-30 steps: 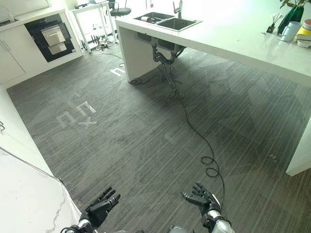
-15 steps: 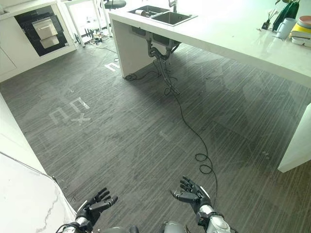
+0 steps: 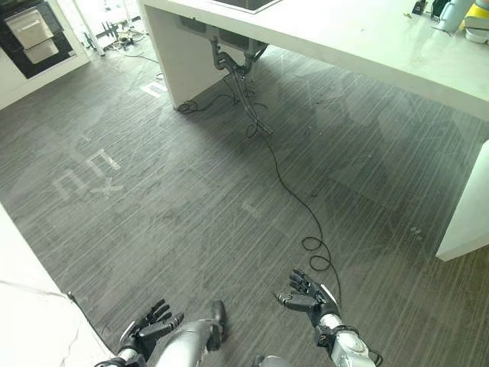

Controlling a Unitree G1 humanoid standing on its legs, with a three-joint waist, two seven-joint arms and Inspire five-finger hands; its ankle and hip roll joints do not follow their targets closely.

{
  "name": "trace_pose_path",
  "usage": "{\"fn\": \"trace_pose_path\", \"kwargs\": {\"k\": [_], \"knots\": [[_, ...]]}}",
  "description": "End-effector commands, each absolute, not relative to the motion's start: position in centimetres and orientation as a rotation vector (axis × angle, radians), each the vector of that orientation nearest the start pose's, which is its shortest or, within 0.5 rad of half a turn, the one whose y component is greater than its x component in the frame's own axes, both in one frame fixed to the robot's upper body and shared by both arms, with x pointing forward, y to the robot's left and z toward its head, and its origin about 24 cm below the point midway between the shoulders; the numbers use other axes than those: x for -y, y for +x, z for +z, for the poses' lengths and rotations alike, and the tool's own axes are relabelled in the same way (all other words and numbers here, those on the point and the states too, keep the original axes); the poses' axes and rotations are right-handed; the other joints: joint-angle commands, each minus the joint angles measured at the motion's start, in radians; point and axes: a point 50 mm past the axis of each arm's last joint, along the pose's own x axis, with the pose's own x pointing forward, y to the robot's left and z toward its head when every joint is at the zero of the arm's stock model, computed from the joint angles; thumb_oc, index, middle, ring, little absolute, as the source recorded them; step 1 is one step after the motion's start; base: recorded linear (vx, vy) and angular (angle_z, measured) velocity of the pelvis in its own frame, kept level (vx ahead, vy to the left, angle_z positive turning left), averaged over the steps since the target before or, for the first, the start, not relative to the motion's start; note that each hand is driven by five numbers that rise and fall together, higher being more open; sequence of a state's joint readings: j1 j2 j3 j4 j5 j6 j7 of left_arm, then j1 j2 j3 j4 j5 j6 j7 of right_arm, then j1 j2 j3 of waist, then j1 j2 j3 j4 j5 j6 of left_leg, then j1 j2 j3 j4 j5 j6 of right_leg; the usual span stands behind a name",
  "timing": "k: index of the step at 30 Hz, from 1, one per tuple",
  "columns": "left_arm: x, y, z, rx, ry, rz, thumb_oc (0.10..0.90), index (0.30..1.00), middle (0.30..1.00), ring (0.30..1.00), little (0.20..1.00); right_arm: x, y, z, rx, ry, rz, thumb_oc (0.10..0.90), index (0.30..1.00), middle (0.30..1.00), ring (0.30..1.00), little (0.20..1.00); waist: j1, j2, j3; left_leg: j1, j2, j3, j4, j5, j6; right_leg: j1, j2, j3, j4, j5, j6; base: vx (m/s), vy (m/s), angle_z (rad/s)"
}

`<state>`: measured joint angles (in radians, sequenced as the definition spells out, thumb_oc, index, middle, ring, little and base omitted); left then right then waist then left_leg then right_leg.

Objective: Place the dishes in the dishwasher.

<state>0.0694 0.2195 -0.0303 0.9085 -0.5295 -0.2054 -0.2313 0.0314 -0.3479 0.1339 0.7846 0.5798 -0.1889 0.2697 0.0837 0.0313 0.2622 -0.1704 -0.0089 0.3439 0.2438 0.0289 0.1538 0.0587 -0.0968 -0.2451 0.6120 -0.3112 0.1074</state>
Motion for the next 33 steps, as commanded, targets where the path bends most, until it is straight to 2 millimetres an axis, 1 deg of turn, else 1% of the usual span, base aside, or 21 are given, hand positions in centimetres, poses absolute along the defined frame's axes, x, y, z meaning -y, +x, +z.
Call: {"fn": "trace_pose_path", "kwargs": {"k": [1, 3, 4, 5, 6, 8, 11, 12, 14, 16, 19, 20, 21, 23, 24, 26, 28, 29, 30, 32, 33], "knots": [[-22.9, 18.4, -9.1, -0.494, -0.158, -0.010, 0.800, 0.900, 0.900, 0.900, 0.900, 23.2, 21.6, -5.7, -0.321, 0.214, 0.047, 0.800, 0.900, 0.900, 0.900, 0.900, -0.018, 0.002, -0.051, 0.000, -0.013, -0.070, 0.056, -0.198, -0.042, -0.021, -0.049, -0.004, 0.302, 0.349, 0.085, 0.20, 0.221, 0.41], [-22.8, 18.8, -8.9, -0.485, -0.153, -0.012, 0.800, 0.900, 0.900, 0.900, 0.900, 23.0, 21.5, -5.9, -0.327, 0.214, 0.059, 0.800, 0.900, 0.900, 0.900, 0.900, -0.037, 0.015, -0.043, 0.033, -0.012, -0.075, 0.056, -0.222, -0.032, -0.104, -0.048, -0.010, 0.325, 0.308, 0.055, 0.25, 0.126, 0.33], [-22.8, 19.0, -8.7, -0.468, -0.166, -0.013, 0.800, 0.900, 0.900, 0.900, 0.900, 22.9, 21.6, -5.8, -0.323, 0.206, 0.067, 0.800, 0.900, 0.900, 0.900, 0.900, -0.058, 0.020, -0.034, 0.061, -0.013, -0.090, 0.056, -0.232, -0.038, -0.165, -0.018, -0.029, 0.244, 0.262, 0.034, 0.22, -0.067, 0.01], [-22.9, 19.2, -8.4, -0.458, -0.168, -0.021, 0.800, 0.900, 0.900, 0.900, 0.900, 23.0, 21.7, -5.7, -0.316, 0.207, 0.059, 0.800, 0.900, 0.900, 0.900, 0.900, -0.073, 0.033, -0.027, 0.066, 0.003, -0.103, 0.056, -0.219, -0.048, -0.211, 0.013, -0.061, 0.151, 0.269, 0.007, 0.25, -0.145, 0.03], [-23.0, 19.3, -8.3, -0.456, -0.164, -0.031, 0.800, 0.900, 0.900, 0.900, 0.900, 23.1, 21.8, -5.6, -0.314, 0.215, 0.044, 0.800, 0.900, 0.900, 0.900, 0.900, -0.083, 0.035, -0.024, 0.075, 0.000, -0.122, 0.056, -0.224, -0.057, -0.232, 0.028, -0.067, 0.081, 0.264, 0.006, 0.23, -0.196, 0.34], [-23.1, 19.4, -8.1, -0.461, -0.151, -0.052, 0.800, 0.900, 0.900, 0.900, 0.900, 23.7, 21.6, -5.5, -0.311, 0.231, 0.017, 0.800, 0.900, 0.900, 0.900, 0.900, -0.106, 0.000, -0.018, 0.117, -0.032, -0.153, 0.056, -0.260, -0.080, -0.257, 0.022, -0.102, -0.269, 0.339, 0.017, 0.43, -0.185, 0.80], [-23.3, 18.4, -8.7, -0.490, -0.151, -0.046, 0.800, 0.900, 0.900, 0.900, 0.900, 23.9, 21.2, -5.8, -0.330, 0.223, 0.025, 0.800, 0.900, 0.900, 0.900, 0.900, -0.118, -0.026, -0.014, 0.201, -0.063, -0.158, 0.056, -0.349, -0.084, -0.344, -0.056, -0.138, -0.312, 0.415, 0.078, 0.54, -0.055, 0.45], [-23.3, 17.9, -9.0, -0.504, -0.154, -0.043, 0.800, 0.900, 0.900, 0.900, 0.900, 23.9, 21.0, -5.9, -0.343, 0.219, 0.023, 0.800, 0.900, 0.900, 0.900, 0.900, -0.112, -0.021, -0.018, 0.217, -0.060, -0.144, 0.056, -0.363, -0.081, -0.335, -0.078, -0.175, -0.312, 0.414, 0.073, 0.54, -0.037, 0.18], [-22.9, 17.5, -9.5, -0.534, -0.161, -0.049, 0.800, 0.900, 0.900, 0.900, 0.900, 24.3, 20.8, -6.2, -0.359, 0.218, 0.006, 0.800, 0.900, 0.900, 0.900, 0.900, -0.106, -0.011, -0.025, 0.249, -0.059, -0.159, 0.056, -0.367, -0.087, -0.310, -0.066, -0.165, -0.312, 0.377, 0.054, 0.54, -0.068, -0.09], [-22.4, 17.1, -9.9, -0.550, -0.170, -0.061, 0.800, 0.900, 0.900, 0.900, 0.900, 24.5, 20.9, -6.1, -0.350, 0.213, 0.001, 0.800, 0.900, 0.900, 0.900, 0.900, -0.107, -0.006, -0.034, 0.286, -0.050, -0.156, 0.056, -0.347, -0.105, -0.276, -0.043, -0.153, -0.312, 0.325, 0.016, 0.52, -0.106, -0.38], [-22.1, 16.3, -10.7, -0.595, -0.173, -0.039, 0.800, 0.900, 0.900, 0.900, 0.900, 24.8, 20.9, -6.1, -0.364, 0.187, 0.019, 0.800, 0.900, 0.900, 0.900, 0.900, -0.099, -0.017, -0.055, 0.364, -0.047, -0.156, 0.098, -0.146, -0.194, -0.206, -0.018, -0.141, -0.312, 0.224, -0.047, 0.48, -0.154, 0.36], [-22.1, 16.3, -10.8, -0.594, -0.190, -0.029, 0.800, 0.900, 0.900, 0.900, 0.900, 24.8, 21.0, -6.0, -0.360, 0.180, 0.028, 0.800, 0.900, 0.900, 0.900, 0.900, -0.097, -0.020, -0.058, 0.348, -0.035, -0.157, 0.175, -0.101, -0.220, -0.191, -0.015, -0.144, -0.312, 0.206, -0.063, 0.43, -0.171, -0.02], [-22.2, 15.9, -11.0, -0.591, -0.222, -0.015, 0.800, 0.900, 0.900, 0.900, 0.900, 24.9, 21.1, -5.7, -0.353, 0.143, 0.048, 0.800, 0.900, 0.900, 0.900, 0.900, -0.084, -0.031, -0.060, 0.278, -0.029, -0.181, 0.395, -0.021, -0.262, -0.155, -0.013, -0.141, -0.312, 0.163, -0.098, 0.42, -0.183, -0.33], [-22.2, 15.8, -11.0, -0.599, -0.214, -0.017, 0.800, 0.900, 0.900, 0.900, 0.900, 25.5, 21.2, -5.5, -0.353, 0.130, 0.033, 0.800, 0.900, 0.900, 0.900, 0.900, -0.060, -0.053, -0.046, 0.116, -0.001, -0.167, 0.671, 0.001, -0.277, -0.112, -0.022, -0.135, -0.312, 0.129, -0.128, 0.36, -0.170, -0.57], [-22.2, 15.9, -11.0, -0.604, -0.210, -0.024, 0.800, 0.900, 0.900, 0.900, 0.900, 25.8, 21.3, -5.4, -0.348, 0.139, 0.019, 0.800, 0.900, 0.900, 0.900, 0.900, -0.051, -0.055, -0.037, 0.043, 0.025, -0.158, 0.719, -0.012, -0.272, -0.093, -0.020, -0.133, -0.312, 0.114, -0.135, 0.31, -0.070, -0.33], [-22.2, 15.7, -11.1, -0.607, -0.201, -0.038, 0.800, 0.900, 0.900, 0.900, 0.900, 26.0, 21.6, -5.2, -0.334, 0.144, 0.006, 0.800, 0.900, 0.900, 0.900, 0.900, -0.032, -0.053, -0.016, -0.047, 0.063, -0.130, 0.602, -0.043, -0.241, -0.054, -0.017, -0.107, -0.312, 0.090, -0.127, 0.38, 0.100, -0.49], [-22.3, 15.3, -11.3, -0.614, -0.196, -0.029, 0.800, 0.900, 0.900, 0.900, 0.900, 25.6, 21.9, -5.2, -0.340, 0.134, 0.016, 0.800, 0.900, 0.900, 0.900, 0.900, -0.023, -0.054, -0.008, -0.026, 0.074, -0.095, 0.349, -0.062, -0.210, -0.040, -0.026, -0.077, -0.312, 0.077, -0.104, 0.46, 0.310, -0.57], [-22.3, 15.1, -11.4, -0.617, -0.198, -0.021, 0.800, 0.900, 0.900, 0.900, 0.900, 25.4, 22.1, -5.3, -0.345, 0.130, 0.015, 0.800, 0.900, 0.900, 0.900, 0.900, -0.017, -0.044, -0.008, -0.018, 0.077, -0.094, 0.156, -0.041, -0.211, -0.032, -0.026, -0.062, -0.312, 0.068, -0.087, 0.46, 0.452, -0.36], [-22.1, 14.9, -11.5, -0.619, -0.202, -0.019, 0.800, 0.900, 0.900, 0.900, 0.900, 25.3, 22.1, -5.4, -0.348, 0.127, 0.012, 0.800, 0.900, 0.900, 0.900, 0.900, -0.001, -0.021, -0.005, -0.064, 0.104, -0.107, 0.056, -0.004, -0.214, -0.029, -0.016, -0.054, -0.312, 0.075, -0.078, 0.43, 0.445, -0.51], [-21.9, 14.6, -11.6, -0.621, -0.195, -0.031, 0.800, 0.900, 0.900, 0.900, 0.900, 25.6, 21.7, -5.6, -0.346, 0.124, -0.001, 0.800, 0.900, 0.900, 0.900, 0.900, 0.019, 0.003, -0.005, -0.152, 0.148, -0.152, 0.056, 0.006, -0.236, -0.001, -0.013, -0.042, -0.312, 0.059, -0.066, 0.40, 0.388, -0.76], [-21.8, 14.5, -11.7, -0.622, -0.192, -0.031, 0.800, 0.900, 0.900, 0.900, 0.900, 25.6, 21.7, -5.7, -0.345, 0.122, -0.006, 0.800, 0.900, 0.900, 0.900, 0.900, 0.024, 0.008, -0.010, -0.157, 0.154, -0.146, 0.056, -0.007, -0.236, 0.013, -0.019, -0.048, -0.312, 0.049, -0.056, 0.47, 0.453, -0.78]]}}
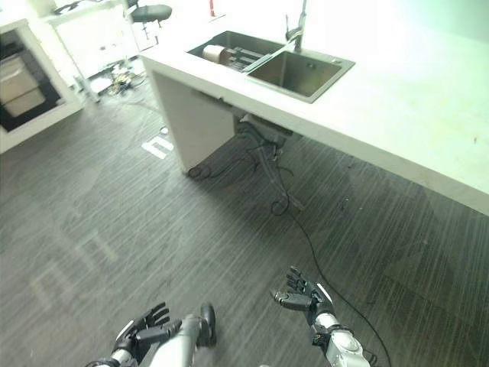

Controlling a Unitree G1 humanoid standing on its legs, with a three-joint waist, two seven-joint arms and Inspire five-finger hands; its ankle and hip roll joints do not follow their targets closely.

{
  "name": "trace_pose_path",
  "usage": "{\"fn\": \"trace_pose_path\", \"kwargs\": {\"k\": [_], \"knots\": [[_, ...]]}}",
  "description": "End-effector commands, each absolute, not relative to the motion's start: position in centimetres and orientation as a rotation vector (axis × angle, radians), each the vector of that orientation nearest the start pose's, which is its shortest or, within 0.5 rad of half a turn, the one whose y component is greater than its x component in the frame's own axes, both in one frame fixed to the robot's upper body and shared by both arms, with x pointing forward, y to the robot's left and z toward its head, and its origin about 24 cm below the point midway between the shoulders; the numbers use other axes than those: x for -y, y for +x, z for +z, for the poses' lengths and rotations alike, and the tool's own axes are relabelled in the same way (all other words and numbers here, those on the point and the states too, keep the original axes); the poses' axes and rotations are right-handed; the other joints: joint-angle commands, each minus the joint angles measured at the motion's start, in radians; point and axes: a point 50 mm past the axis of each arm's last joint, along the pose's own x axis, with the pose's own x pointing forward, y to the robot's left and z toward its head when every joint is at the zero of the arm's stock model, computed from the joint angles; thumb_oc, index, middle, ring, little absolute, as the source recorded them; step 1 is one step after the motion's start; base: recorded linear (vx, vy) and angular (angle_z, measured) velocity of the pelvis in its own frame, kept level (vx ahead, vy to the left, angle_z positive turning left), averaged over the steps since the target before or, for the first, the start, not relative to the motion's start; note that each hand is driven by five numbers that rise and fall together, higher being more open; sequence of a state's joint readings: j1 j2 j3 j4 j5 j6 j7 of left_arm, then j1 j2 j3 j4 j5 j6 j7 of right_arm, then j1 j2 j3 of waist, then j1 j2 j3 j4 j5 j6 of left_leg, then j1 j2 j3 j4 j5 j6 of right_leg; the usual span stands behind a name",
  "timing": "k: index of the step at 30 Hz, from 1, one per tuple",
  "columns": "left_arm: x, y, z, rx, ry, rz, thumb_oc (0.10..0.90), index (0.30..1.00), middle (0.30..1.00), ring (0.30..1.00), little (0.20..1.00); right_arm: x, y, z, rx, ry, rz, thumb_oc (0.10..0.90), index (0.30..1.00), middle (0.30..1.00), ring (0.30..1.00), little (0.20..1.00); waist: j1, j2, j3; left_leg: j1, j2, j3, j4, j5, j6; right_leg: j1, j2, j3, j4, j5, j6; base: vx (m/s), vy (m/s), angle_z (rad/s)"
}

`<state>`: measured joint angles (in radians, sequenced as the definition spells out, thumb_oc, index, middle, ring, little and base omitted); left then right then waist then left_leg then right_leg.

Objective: Place the dishes in the dishwasher.

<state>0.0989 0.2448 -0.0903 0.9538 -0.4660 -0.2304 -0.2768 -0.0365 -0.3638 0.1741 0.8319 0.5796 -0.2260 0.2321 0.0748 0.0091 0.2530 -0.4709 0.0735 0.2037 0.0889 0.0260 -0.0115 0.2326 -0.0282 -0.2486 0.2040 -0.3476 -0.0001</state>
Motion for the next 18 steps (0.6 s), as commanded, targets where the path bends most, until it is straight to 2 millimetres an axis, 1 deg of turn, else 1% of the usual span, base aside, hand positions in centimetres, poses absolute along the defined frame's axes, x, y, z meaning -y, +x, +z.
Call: {"fn": "trace_pose_path", "kwargs": {"k": [1, 2, 3, 4, 5, 6, 7, 8, 9, 10, 11, 12, 13, 14, 15, 16, 17, 18], "knots": [[-21.8, 14.4, -11.9, -0.638, -0.172, -0.027, 0.800, 0.900, 0.900, 0.900, 0.900, 25.7, 21.5, -6.0, -0.361, 0.118, -0.022, 0.800, 0.900, 0.900, 0.900, 0.900, 0.036, 0.025, -0.016, 0.169, 0.044, -0.012, 0.211, -0.022, -0.059, -0.143, -0.106, -0.036, 0.096, 0.081, 0.073, 0.42, 0.420, -0.58], [-21.8, 14.4, -11.9, -0.644, -0.161, -0.026, 0.800, 0.900, 0.900, 0.900, 0.900, 25.7, 21.5, -6.2, -0.371, 0.128, -0.032, 0.800, 0.900, 0.900, 0.900, 0.900, 0.038, 0.024, -0.018, 0.188, 0.022, -0.024, 0.211, -0.036, -0.048, -0.131, -0.110, -0.029, 0.096, 0.082, 0.080, 0.41, 0.406, -0.46], [-21.8, 14.6, -11.9, -0.648, -0.157, -0.020, 0.800, 0.900, 0.900, 0.900, 0.900, 25.6, 21.4, -6.3, -0.381, 0.136, -0.032, 0.800, 0.900, 0.900, 0.900, 0.900, 0.036, 0.028, -0.019, 0.207, 0.009, -0.037, 0.211, -0.053, -0.038, -0.114, -0.107, -0.029, 0.096, 0.091, 0.082, 0.39, 0.361, -0.44], [-21.8, 15.0, -11.9, -0.654, -0.142, -0.030, 0.800, 0.900, 0.900, 0.900, 0.900, 25.6, 21.0, -6.7, -0.400, 0.141, -0.042, 0.800, 0.900, 0.900, 0.900, 0.900, 0.027, 0.038, -0.026, 0.237, 0.001, -0.023, 0.211, -0.079, -0.016, -0.066, -0.106, -0.049, 0.096, 0.137, 0.083, 0.47, 0.451, -0.50], [-21.8, 15.4, -11.8, -0.659, -0.108, -0.048, 0.800, 0.900, 0.900, 0.900, 0.900, 25.4, 20.5, -7.2, -0.421, 0.134, -0.039, 0.800, 0.900, 0.900, 0.900, 0.900, 0.017, 0.043, -0.032, 0.268, -0.030, -0.023, 0.211, -0.106, 0.023, -0.065, -0.127, -0.050, 0.211, 0.190, 0.097, 0.65, 0.606, -0.08], [-22.3, 15.7, -11.7, -0.667, -0.073, -0.053, 0.800, 0.900, 0.900, 0.900, 0.900, 25.3, 19.8, -7.6, -0.427, 0.135, -0.039, 0.800, 0.900, 0.900, 0.900, 0.900, 0.004, 0.034, -0.033, 0.319, -0.088, -0.030, 0.211, -0.159, 0.071, -0.127, -0.172, -0.016, 0.433, 0.259, 0.126, 0.52, 0.528, 0.38], [-22.5, 15.7, -11.7, -0.669, -0.067, -0.049, 0.800, 0.900, 0.900, 0.900, 0.900, 25.2, 19.7, -7.7, -0.430, 0.139, -0.037, 0.800, 0.900, 0.900, 0.900, 0.900, 0.002, 0.040, -0.030, 0.334, -0.097, -0.030, 0.211, -0.171, 0.086, -0.158, -0.186, -0.018, 0.525, 0.287, 0.131, 0.41, 0.484, 0.64], [-22.9, 15.8, -11.6, -0.665, -0.062, -0.031, 0.800, 0.900, 0.900, 0.900, 0.900, 25.0, 19.7, -7.8, -0.435, 0.136, -0.024, 0.800, 0.900, 0.900, 0.900, 0.900, -0.002, 0.055, -0.025, 0.363, -0.098, -0.026, 0.211, -0.197, 0.106, -0.241, -0.212, -0.012, 0.646, 0.314, 0.129, 0.16, 0.286, 0.54], [-23.1, 15.9, -11.5, -0.658, -0.067, -0.019, 0.800, 0.900, 0.900, 0.900, 0.900, 25.0, 19.7, -7.8, -0.436, 0.130, -0.014, 0.800, 0.900, 0.900, 0.900, 0.900, -0.009, 0.062, -0.021, 0.378, -0.096, -0.025, 0.211, -0.210, 0.110, -0.285, -0.204, -0.013, 0.664, 0.304, 0.122, 0.17, 0.216, 0.07], [-23.2, 16.0, -11.4, -0.648, -0.074, -0.010, 0.800, 0.900, 0.900, 0.900, 0.900, 25.0, 19.8, -7.8, -0.438, 0.123, -0.004, 0.800, 0.900, 0.900, 0.900, 0.900, -0.018, 0.065, -0.016, 0.389, -0.095, -0.029, 0.211, -0.219, 0.109, -0.316, -0.180, -0.019, 0.649, 0.282, 0.115, 0.14, 0.066, -0.16], [-23.4, 16.1, -11.3, -0.638, -0.082, -0.003, 0.800, 0.900, 0.900, 0.900, 0.900, 24.9, 19.9, -7.8, -0.441, 0.116, 0.003, 0.800, 0.900, 0.900, 0.900, 0.900, -0.033, 0.066, -0.010, 0.403, -0.096, -0.038, 0.211, -0.230, 0.109, -0.360, -0.143, -0.027, 0.613, 0.270, 0.116, 0.10, -0.042, -0.31], [-23.6, 16.3, -11.0, -0.626, -0.084, -0.005, 0.800, 0.900, 0.900, 0.900, 0.900, 24.9, 20.0, -7.7, -0.438, 0.114, -0.001, 0.800, 0.900, 0.900, 0.900, 0.900, -0.049, 0.071, -0.005, 0.394, -0.088, -0.050, 0.211, -0.216, 0.102, -0.391, -0.090, -0.057, 0.496, 0.287, 0.097, 0.18, -0.151, 0.03], [-23.8, 16.6, -10.7, -0.617, -0.081, -0.013, 0.800, 0.900, 0.900, 0.900, 0.900, 25.0, 20.0, -7.6, -0.438, 0.119, -0.014, 0.800, 0.900, 0.900, 0.900, 0.900, -0.060, 0.053, 0.001, 0.399, -0.103, -0.068, 0.211, -0.223, 0.084, -0.386, -0.045, -0.069, 0.295, 0.304, 0.101, 0.21, -0.204, 0.62], [-23.8, 16.6, -10.6, -0.614, -0.078, -0.016, 0.800, 0.900, 0.900, 0.900, 0.900, 25.2, 20.0, -7.6, -0.438, 0.119, -0.016, 0.800, 0.900, 0.900, 0.900, 0.900, -0.067, 0.039, 0.002, 0.407, -0.114, -0.075, 0.211, -0.233, 0.075, -0.387, -0.032, -0.077, 0.166, 0.338, 0.110, 0.31, -0.192, 0.83], [-23.9, 16.6, -10.6, -0.615, -0.076, -0.016, 0.800, 0.900, 0.900, 0.900, 0.900, 25.5, 20.0, -7.5, -0.439, 0.116, -0.014, 0.800, 0.900, 0.900, 0.900, 0.900, -0.078, 0.023, 0.004, 0.418, -0.133, -0.084, 0.211, -0.251, 0.069, -0.421, -0.036, -0.079, 0.096, 0.362, 0.122, 0.27, -0.124, 0.59], [-23.9, 16.4, -10.6, -0.618, -0.074, -0.019, 0.800, 0.900, 0.900, 0.900, 0.900, 25.6, 19.9, -7.6, -0.441, 0.113, -0.012, 0.800, 0.900, 0.900, 0.900, 0.900, -0.090, 0.009, 0.004, 0.432, -0.156, -0.097, 0.211, -0.275, 0.075, -0.479, -0.053, -0.067, 0.096, 0.404, 0.146, 0.30, -0.111, 0.14], [-23.9, 16.1, -10.7, -0.625, -0.067, -0.022, 0.800, 0.900, 0.900, 0.900, 0.900, 25.6, 19.6, -7.7, -0.447, 0.111, -0.008, 0.800, 0.900, 0.900, 0.900, 0.900, -0.104, 0.006, 0.001, 0.443, -0.161, -0.103, 0.211, -0.298, 0.077, -0.519, -0.065, -0.064, 0.096, 0.426, 0.152, 0.32, -0.119, -0.08], [-23.8, 15.9, -10.9, -0.635, -0.058, -0.025, 0.800, 0.900, 0.900, 0.900, 0.900, 25.7, 19.5, -7.8, -0.459, 0.108, -0.012, 0.800, 0.900, 0.900, 0.900, 0.900, -0.108, 0.010, -0.001, 0.453, -0.155, -0.101, 0.211, -0.307, 0.076, -0.511, -0.063, -0.066, 0.096, 0.403, 0.143, 0.31, -0.134, 0.22]]}}
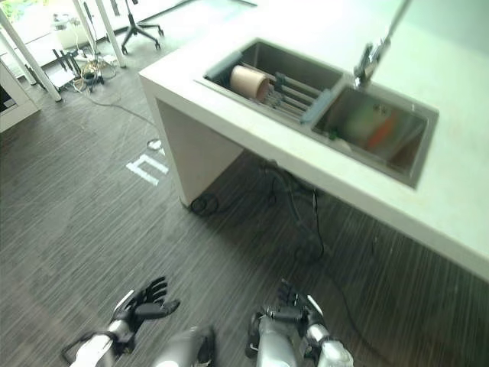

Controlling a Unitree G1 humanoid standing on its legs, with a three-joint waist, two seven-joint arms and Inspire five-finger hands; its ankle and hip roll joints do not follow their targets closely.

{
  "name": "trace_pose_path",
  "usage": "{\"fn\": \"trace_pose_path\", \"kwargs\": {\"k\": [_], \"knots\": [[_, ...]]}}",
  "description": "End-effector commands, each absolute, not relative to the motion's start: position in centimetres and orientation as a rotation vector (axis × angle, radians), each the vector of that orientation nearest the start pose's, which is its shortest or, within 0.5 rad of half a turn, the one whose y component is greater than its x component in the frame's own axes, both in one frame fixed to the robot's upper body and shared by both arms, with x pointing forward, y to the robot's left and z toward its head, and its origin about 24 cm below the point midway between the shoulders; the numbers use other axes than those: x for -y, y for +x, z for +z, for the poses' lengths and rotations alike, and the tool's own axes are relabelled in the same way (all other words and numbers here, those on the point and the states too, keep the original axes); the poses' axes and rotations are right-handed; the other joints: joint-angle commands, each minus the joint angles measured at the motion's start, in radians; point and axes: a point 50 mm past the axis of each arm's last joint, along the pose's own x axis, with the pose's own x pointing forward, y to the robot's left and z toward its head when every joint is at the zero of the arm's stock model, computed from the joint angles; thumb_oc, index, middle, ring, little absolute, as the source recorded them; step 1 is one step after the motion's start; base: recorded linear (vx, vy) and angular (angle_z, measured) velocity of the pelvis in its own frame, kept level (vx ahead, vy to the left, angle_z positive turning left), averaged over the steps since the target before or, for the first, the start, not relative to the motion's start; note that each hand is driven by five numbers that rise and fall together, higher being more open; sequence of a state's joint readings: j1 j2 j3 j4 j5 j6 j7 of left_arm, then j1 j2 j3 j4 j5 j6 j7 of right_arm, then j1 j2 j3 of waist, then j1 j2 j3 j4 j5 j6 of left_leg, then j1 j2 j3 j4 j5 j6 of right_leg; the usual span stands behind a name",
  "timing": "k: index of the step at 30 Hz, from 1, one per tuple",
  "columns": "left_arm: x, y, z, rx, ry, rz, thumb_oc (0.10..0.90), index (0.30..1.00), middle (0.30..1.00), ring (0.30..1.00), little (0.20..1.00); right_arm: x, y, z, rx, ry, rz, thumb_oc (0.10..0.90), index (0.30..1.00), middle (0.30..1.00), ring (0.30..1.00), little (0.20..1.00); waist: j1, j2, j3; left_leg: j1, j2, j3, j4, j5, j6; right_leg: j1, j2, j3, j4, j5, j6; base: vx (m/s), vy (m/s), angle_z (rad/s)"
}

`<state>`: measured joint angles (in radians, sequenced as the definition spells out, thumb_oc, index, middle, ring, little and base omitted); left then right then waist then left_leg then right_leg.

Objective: Place the dishes in the dishwasher.

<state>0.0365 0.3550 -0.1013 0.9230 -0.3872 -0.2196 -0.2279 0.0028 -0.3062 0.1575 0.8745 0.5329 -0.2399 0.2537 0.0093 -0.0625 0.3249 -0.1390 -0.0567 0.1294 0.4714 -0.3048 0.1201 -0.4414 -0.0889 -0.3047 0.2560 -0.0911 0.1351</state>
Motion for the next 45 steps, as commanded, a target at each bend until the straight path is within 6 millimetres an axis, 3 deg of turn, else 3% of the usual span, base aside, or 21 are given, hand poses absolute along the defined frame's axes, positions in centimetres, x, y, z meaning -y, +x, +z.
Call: {"fn": "trace_pose_path", "kwargs": {"k": [1, 4, 6, 8, 11, 12, 13, 14, 15, 16, 17, 19, 23, 30, 36, 38, 39, 41, 43, 44, 45], "knots": [[-23.8, 15.8, -11.0, -0.643, -0.053, -0.026, 0.800, 0.900, 0.900, 0.900, 0.900, 25.8, 19.4, -7.9, -0.469, 0.106, -0.020, 0.800, 0.900, 0.900, 0.900, 0.900, -0.044, 0.081, -0.079, 0.121, -0.025, -0.029, -0.171, 0.025, -0.058, 0.166, 0.002, -0.001, 0.044, 0.132, 0.002, 0.28, -0.153, 0.33], [-22.9, 15.7, -11.6, -0.674, -0.038, -0.050, 0.800, 0.900, 0.900, 0.900, 0.900, 26.4, 18.4, -9.0, -0.533, 0.101, -0.060, 0.800, 0.900, 0.900, 0.900, 0.900, -0.028, 0.069, -0.107, 0.163, -0.040, -0.028, -0.171, 0.045, -0.078, 0.239, 0.005, 0.020, 0.044, 0.035, -0.043, 0.37, -0.188, 0.35], [-22.7, 15.8, -11.7, -0.675, -0.031, -0.056, 0.800, 0.900, 0.900, 0.900, 0.900, 26.6, 18.3, -9.1, -0.546, 0.090, -0.065, 0.800, 0.900, 0.900, 0.900, 0.900, -0.022, 0.062, -0.112, 0.175, -0.050, -0.022, -0.171, 0.052, -0.086, 0.256, -0.001, 0.023, 0.044, 0.022, -0.050, 0.19, -0.086, 0.12], [-22.2, 16.1, -11.7, -0.669, -0.038, -0.067, 0.800, 0.900, 0.900, 0.900, 0.900, 27.4, 18.0, -9.3, -0.572, 0.075, -0.081, 0.800, 0.900, 0.900, 0.900, 0.900, -0.007, 0.040, -0.116, 0.215, -0.058, -0.009, -0.149, 0.189, -0.128, 0.296, -0.021, 0.039, 0.044, -0.018, -0.074, 0.15, -0.108, -0.21], [-22.5, 16.2, -11.5, -0.663, -0.049, -0.067, 0.800, 0.900, 0.900, 0.900, 0.900, 28.0, 17.1, -9.7, -0.612, 0.049, -0.081, 0.800, 0.900, 0.900, 0.900, 0.900, 0.012, 0.024, -0.097, 0.062, -0.030, 0.026, 0.188, 0.238, -0.159, 0.346, -0.030, 0.045, 0.044, -0.048, -0.102, 0.10, -0.144, -0.09], [-22.5, 16.3, -11.5, -0.668, -0.046, -0.068, 0.800, 0.900, 0.900, 0.900, 0.900, 28.1, 17.0, -9.8, -0.623, 0.049, -0.090, 0.800, 0.900, 0.900, 0.900, 0.900, 0.019, 0.020, -0.090, 0.020, -0.019, 0.030, 0.222, 0.236, -0.154, 0.360, -0.030, 0.048, 0.044, -0.053, -0.105, 0.18, -0.085, -0.33], [-22.5, 16.1, -11.6, -0.678, -0.042, -0.066, 0.800, 0.900, 0.900, 0.900, 0.900, 28.1, 16.6, -10.3, -0.654, 0.059, -0.107, 0.800, 0.900, 0.900, 0.900, 0.900, 0.040, 0.019, -0.082, 0.002, -0.014, 0.025, 0.087, 0.205, -0.125, 0.389, -0.017, 0.079, 0.044, -0.073, -0.099, 0.15, -0.015, -0.58], [-22.5, 16.1, -11.6, -0.679, -0.040, -0.066, 0.800, 0.900, 0.900, 0.900, 0.900, 28.1, 16.6, -10.3, -0.659, 0.059, -0.107, 0.800, 0.900, 0.900, 0.900, 0.900, 0.041, 0.016, -0.085, 0.004, -0.017, 0.025, 0.061, 0.207, -0.121, 0.384, -0.019, 0.083, 0.044, -0.073, -0.098, 0.23, 0.093, -0.76], [-22.5, 16.0, -11.8, -0.682, -0.042, -0.053, 0.800, 0.900, 0.900, 0.900, 0.900, 27.9, 16.6, -10.6, -0.684, 0.050, -0.104, 0.800, 0.900, 0.900, 0.900, 0.900, 0.048, 0.032, -0.087, 0.056, -0.017, -0.029, -0.145, 0.206, -0.116, 0.388, 0.004, 0.112, 0.044, -0.087, -0.090, 0.12, 0.084, -0.53], [-22.5, 16.0, -11.8, -0.682, -0.042, -0.053, 0.800, 0.900, 0.900, 0.900, 0.900, 27.9, 16.6, -10.6, -0.685, 0.051, -0.105, 0.800, 0.900, 0.900, 0.900, 0.900, 0.049, 0.030, -0.089, 0.058, -0.020, -0.031, -0.161, 0.212, -0.115, 0.385, 0.003, 0.114, 0.044, -0.086, -0.089, 0.14, 0.166, -0.55], [-22.5, 15.8, -11.8, -0.685, -0.047, -0.044, 0.800, 0.900, 0.900, 0.900, 0.900, 27.7, 16.3, -11.1, -0.724, 0.063, -0.107, 0.800, 0.900, 0.900, 0.900, 0.900, 0.052, 0.066, -0.093, 0.014, 0.001, -0.108, -0.171, 0.160, -0.126, 0.380, 0.047, 0.135, 0.044, -0.095, -0.086, 0.07, 0.138, -0.56], [-22.3, 15.7, -11.9, -0.692, -0.032, -0.054, 0.800, 0.900, 0.900, 0.900, 0.900, 27.8, 15.5, -11.7, -0.777, 0.086, -0.132, 0.800, 0.900, 0.900, 0.900, 0.900, 0.058, 0.091, -0.095, -0.029, 0.013, -0.164, -0.171, 0.181, -0.152, 0.378, 0.073, 0.157, 0.044, -0.105, -0.083, 0.09, 0.154, -0.47], [-22.2, 15.3, -12.3, -0.722, -0.026, -0.078, 0.800, 0.900, 0.900, 0.900, 0.900, 28.1, 13.0, -12.9, -0.879, 0.121, -0.209, 0.800, 0.900, 0.900, 0.900, 0.900, 0.046, 0.115, -0.109, -0.040, 0.034, -0.132, -0.171, 0.177, -0.154, 0.386, 0.064, 0.126, 0.044, -0.117, -0.079, 0.10, 0.131, -0.48], [-22.4, 14.5, -13.0, -0.770, -0.029, -0.066, 0.800, 0.900, 0.900, 0.900, 0.900, 28.3, 9.9, -14.2, -1.007, 0.199, -0.323, 0.800, 0.900, 0.900, 0.900, 0.900, 0.024, 0.122, -0.130, -0.004, 0.029, -0.113, -0.171, 0.144, -0.132, 0.390, 0.048, 0.129, 0.044, -0.111, -0.068, 0.12, 0.133, -0.07], [-22.8, 13.6, -13.3, -0.795, -0.047, -0.033, 0.800, 0.900, 0.900, 0.900, 0.900, 28.2, 9.7, -14.3, -0.991, 0.236, -0.350, 0.800, 0.900, 0.900, 0.900, 0.900, 0.027, 0.127, -0.132, 0.019, 0.036, -0.080, -0.171, 0.123, -0.111, 0.417, 0.023, 0.087, 0.044, -0.096, -0.054, 0.09, 0.131, -0.30], [-23.0, 13.5, -13.3, -0.799, -0.059, -0.013, 0.800, 0.900, 0.900, 0.900, 0.900, 28.1, 10.3, -14.2, -0.953, 0.289, -0.389, 0.800, 0.900, 0.900, 0.900, 0.900, 0.028, 0.142, -0.129, 0.027, 0.049, -0.069, -0.171, 0.112, -0.092, 0.441, 0.021, 0.051, 0.044, -0.027, -0.035, 0.07, 0.170, -0.63], [-23.4, 13.3, -13.4, -0.812, -0.035, -0.014, 0.800, 0.900, 0.900, 0.900, 0.900, 27.8, 11.3, -14.0, -0.919, 0.314, -0.381, 0.800, 0.900, 0.900, 0.900, 0.900, 0.012, 0.156, -0.107, 0.041, 0.049, -0.076, -0.171, 0.101, -0.061, 0.357, 0.018, 0.072, 0.226, 0.041, -0.004, 0.03, 0.123, -0.83], [-23.3, 12.8, -13.8, -0.841, -0.044, 0.025, 0.800, 0.900, 0.900, 0.900, 0.900, 27.3, 11.7, -14.0, -0.935, 0.269, -0.312, 0.800, 0.900, 0.900, 0.900, 0.900, -0.003, 0.152, -0.085, 0.056, 0.043, -0.083, -0.171, 0.089, -0.053, 0.260, 0.001, 0.097, 0.292, 0.081, 0.002, 0.07, -0.054, -1.02], [-23.4, 12.5, -14.0, -0.858, -0.077, 0.066, 0.800, 0.900, 0.900, 0.900, 0.900, 26.9, 11.7, -14.1, -0.951, 0.246, -0.290, 0.800, 0.900, 0.900, 0.900, 0.900, -0.003, 0.137, -0.078, 0.073, 0.052, -0.056, -0.171, 0.081, -0.073, 0.285, -0.026, 0.064, 0.124, 0.090, 0.005, 0.15, -0.242, -0.47], [-23.4, 12.2, -14.2, -0.873, -0.087, 0.084, 0.800, 0.900, 0.900, 0.900, 0.900, 26.7, 11.5, -14.3, -0.967, 0.247, -0.298, 0.800, 0.900, 0.900, 0.900, 0.900, -0.010, 0.115, -0.071, 0.095, 0.044, -0.044, -0.171, 0.062, -0.076, 0.271, -0.050, 0.063, 0.044, 0.136, 0.026, 0.21, -0.345, -0.47], [-23.7, 11.7, -14.4, -0.897, -0.095, 0.122, 0.800, 0.900, 0.900, 0.900, 0.900, 26.6, 11.1, -14.6, -0.997, 0.252, -0.309, 0.800, 0.900, 0.900, 0.900, 0.900, -0.016, 0.099, -0.065, 0.118, 0.049, -0.021, -0.171, 0.045, -0.079, 0.249, -0.071, 0.074, 0.044, 0.122, 0.030, 0.22, -0.369, -0.64]]}}
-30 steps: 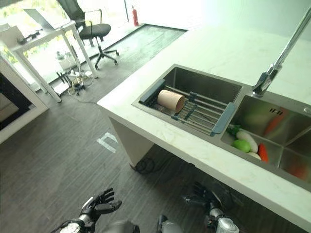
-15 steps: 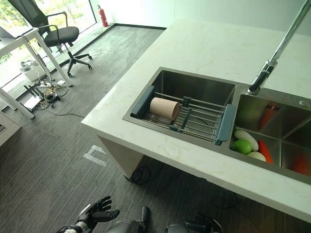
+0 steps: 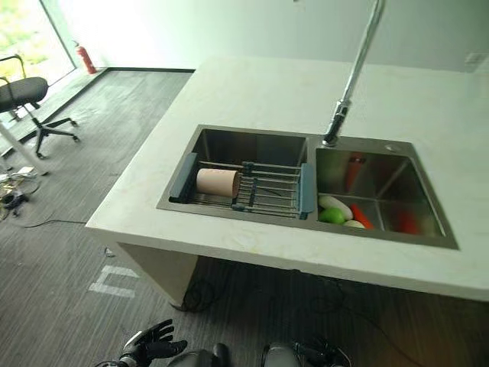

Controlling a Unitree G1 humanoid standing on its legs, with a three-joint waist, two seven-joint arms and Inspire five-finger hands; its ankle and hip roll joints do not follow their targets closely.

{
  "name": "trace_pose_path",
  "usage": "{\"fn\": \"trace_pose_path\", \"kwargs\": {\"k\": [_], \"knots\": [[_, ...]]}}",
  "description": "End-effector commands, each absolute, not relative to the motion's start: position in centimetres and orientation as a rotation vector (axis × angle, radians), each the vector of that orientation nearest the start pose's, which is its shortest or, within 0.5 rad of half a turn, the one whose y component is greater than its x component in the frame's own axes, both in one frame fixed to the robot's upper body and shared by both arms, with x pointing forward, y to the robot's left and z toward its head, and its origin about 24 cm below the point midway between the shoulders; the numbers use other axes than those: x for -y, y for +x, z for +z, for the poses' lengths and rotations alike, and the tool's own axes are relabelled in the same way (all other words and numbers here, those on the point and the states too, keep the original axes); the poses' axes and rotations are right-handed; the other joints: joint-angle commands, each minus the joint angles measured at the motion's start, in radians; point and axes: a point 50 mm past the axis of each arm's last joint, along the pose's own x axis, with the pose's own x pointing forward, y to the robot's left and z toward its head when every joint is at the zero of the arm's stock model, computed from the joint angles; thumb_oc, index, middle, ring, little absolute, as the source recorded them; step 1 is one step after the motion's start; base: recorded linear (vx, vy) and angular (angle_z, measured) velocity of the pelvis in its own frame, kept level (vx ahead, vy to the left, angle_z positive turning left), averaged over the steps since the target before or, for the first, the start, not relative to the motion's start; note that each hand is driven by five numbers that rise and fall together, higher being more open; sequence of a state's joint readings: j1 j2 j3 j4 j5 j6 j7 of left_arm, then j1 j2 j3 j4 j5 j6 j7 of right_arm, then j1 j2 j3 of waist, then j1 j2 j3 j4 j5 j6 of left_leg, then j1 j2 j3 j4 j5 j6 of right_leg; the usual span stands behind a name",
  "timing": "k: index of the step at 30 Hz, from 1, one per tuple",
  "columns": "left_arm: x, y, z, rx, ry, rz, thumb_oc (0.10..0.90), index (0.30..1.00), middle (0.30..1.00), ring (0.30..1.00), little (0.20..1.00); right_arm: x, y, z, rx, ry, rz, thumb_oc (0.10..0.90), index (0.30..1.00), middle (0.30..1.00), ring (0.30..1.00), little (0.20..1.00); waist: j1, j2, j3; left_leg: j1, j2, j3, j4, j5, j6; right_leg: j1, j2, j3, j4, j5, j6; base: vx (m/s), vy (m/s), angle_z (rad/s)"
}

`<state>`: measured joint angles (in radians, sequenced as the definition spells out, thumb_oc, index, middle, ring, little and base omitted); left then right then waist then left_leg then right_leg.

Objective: Place the dishes in the dishwasher.

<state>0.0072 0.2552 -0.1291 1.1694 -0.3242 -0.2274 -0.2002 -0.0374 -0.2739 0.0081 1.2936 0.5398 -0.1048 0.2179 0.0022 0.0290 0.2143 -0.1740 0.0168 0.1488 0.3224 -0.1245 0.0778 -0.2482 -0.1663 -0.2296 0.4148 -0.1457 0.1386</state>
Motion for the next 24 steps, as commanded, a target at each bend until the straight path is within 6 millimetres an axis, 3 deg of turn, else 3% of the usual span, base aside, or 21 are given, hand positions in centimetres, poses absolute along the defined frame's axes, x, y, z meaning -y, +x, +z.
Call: {"fn": "trace_pose_path", "kwargs": {"k": [1, 4, 7, 8, 10, 12, 14, 17, 20, 24], "knots": [[-23.7, 11.4, -14.6, -0.914, -0.100, 0.145, 0.800, 0.900, 0.900, 0.900, 0.900, 26.6, 10.7, -14.7, -1.013, 0.264, -0.327, 0.800, 0.900, 0.900, 0.900, 0.900, -0.008, 0.000, 0.043, 0.159, -0.024, -0.032, -0.022, -0.135, -0.039, 0.054, 0.003, 0.001, -0.115, 0.152, 0.022, 0.21, -0.342, -0.48], [-23.6, 10.0, -15.3, -0.993, -0.154, 0.249, 0.800, 0.900, 0.900, 0.900, 0.900, 27.0, 9.1, -15.0, -1.041, 0.294, -0.376, 0.800, 0.900, 0.900, 0.900, 0.900, -0.004, -0.023, 0.019, 0.192, -0.003, 0.018, -0.022, -0.118, -0.064, 0.098, 0.004, -0.015, -0.115, 0.077, -0.008, 0.25, -0.285, -0.18], [-23.5, 9.5, -15.6, -1.015, -0.159, 0.286, 0.800, 0.900, 0.900, 0.900, 0.900, 27.2, 9.0, -15.0, -1.043, 0.281, -0.384, 0.800, 0.900, 0.900, 0.900, 0.900, 0.000, -0.041, 0.020, 0.216, -0.004, 0.037, -0.022, -0.088, -0.078, 0.131, 0.004, -0.007, -0.115, 0.048, -0.025, 0.18, -0.199, 0.07], [-23.2, 9.4, -15.7, -1.023, -0.172, 0.301, 0.800, 0.900, 0.900, 0.900, 0.900, 27.8, 8.9, -14.8, -1.029, 0.297, -0.430, 0.800, 0.900, 0.900, 0.900, 0.900, 0.024, -0.070, 0.040, 0.137, -0.003, 0.015, 0.100, 0.034, -0.103, 0.174, 0.008, 0.025, -0.115, 0.015, -0.060, 0.08, -0.201, 0.11], [-22.9, 9.3, -15.7, -1.023, -0.169, 0.286, 0.800, 0.900, 0.900, 0.900, 0.900, 28.2, 8.7, -14.7, -1.016, 0.318, -0.464, 0.800, 0.900, 0.900, 0.900, 0.900, 0.038, -0.071, 0.048, 0.053, -0.001, -0.010, 0.163, 0.069, -0.105, 0.185, 0.012, 0.031, -0.115, 0.003, -0.076, 0.09, -0.103, 0.14], [-22.7, 9.0, -15.9, -1.029, -0.184, 0.300, 0.800, 0.900, 0.900, 0.900, 0.900, 28.6, 8.8, -14.5, -1.004, 0.319, -0.477, 0.800, 0.900, 0.900, 0.900, 0.900, 0.043, -0.053, 0.044, 0.104, 0.008, -0.015, -0.022, 0.044, -0.094, 0.185, 0.010, 0.027, -0.115, -0.006, -0.061, 0.14, 0.197, 0.10], [-22.6, 8.9, -16.0, -1.043, -0.201, 0.301, 0.800, 0.900, 0.900, 0.900, 0.900, 28.9, 9.0, -14.3, -0.973, 0.337, -0.493, 0.800, 0.900, 0.900, 0.900, 0.900, 0.033, -0.009, 0.045, 0.040, 0.091, -0.035, -0.022, 0.048, -0.132, 0.199, 0.031, 0.008, -0.115, -0.022, -0.058, 0.10, 0.312, -0.22], [-22.3, 9.1, -16.1, -1.061, -0.191, 0.285, 0.800, 0.900, 0.900, 0.900, 0.900, 28.7, 8.9, -14.4, -0.944, 0.380, -0.516, 0.800, 0.900, 0.900, 0.900, 0.900, 0.014, 0.010, 0.025, 0.034, 0.140, -0.011, -0.022, 0.029, -0.155, 0.201, 0.010, -0.038, -0.115, -0.030, -0.049, 0.06, 0.231, 0.32], [-22.4, 8.8, -16.2, -1.061, -0.208, 0.324, 0.800, 0.900, 0.900, 0.900, 0.900, 28.3, 8.7, -14.5, -0.947, 0.387, -0.503, 0.800, 0.900, 0.900, 0.900, 0.900, 0.011, 0.013, 0.012, 0.049, 0.132, -0.019, -0.022, 0.004, -0.163, 0.200, -0.013, -0.049, -0.115, -0.029, -0.040, 0.09, 0.179, 0.46], [-23.2, 8.4, -16.0, -1.026, -0.260, 0.429, 0.800, 0.900, 0.900, 0.900, 0.900, 27.3, 8.8, -14.9, -0.981, 0.334, -0.448, 0.800, 0.900, 0.900, 0.900, 0.900, 0.032, 0.009, -0.012, 0.066, 0.091, -0.039, -0.022, -0.032, -0.147, 0.209, -0.030, -0.040, -0.115, -0.032, -0.028, 0.15, 0.117, 0.03]]}}
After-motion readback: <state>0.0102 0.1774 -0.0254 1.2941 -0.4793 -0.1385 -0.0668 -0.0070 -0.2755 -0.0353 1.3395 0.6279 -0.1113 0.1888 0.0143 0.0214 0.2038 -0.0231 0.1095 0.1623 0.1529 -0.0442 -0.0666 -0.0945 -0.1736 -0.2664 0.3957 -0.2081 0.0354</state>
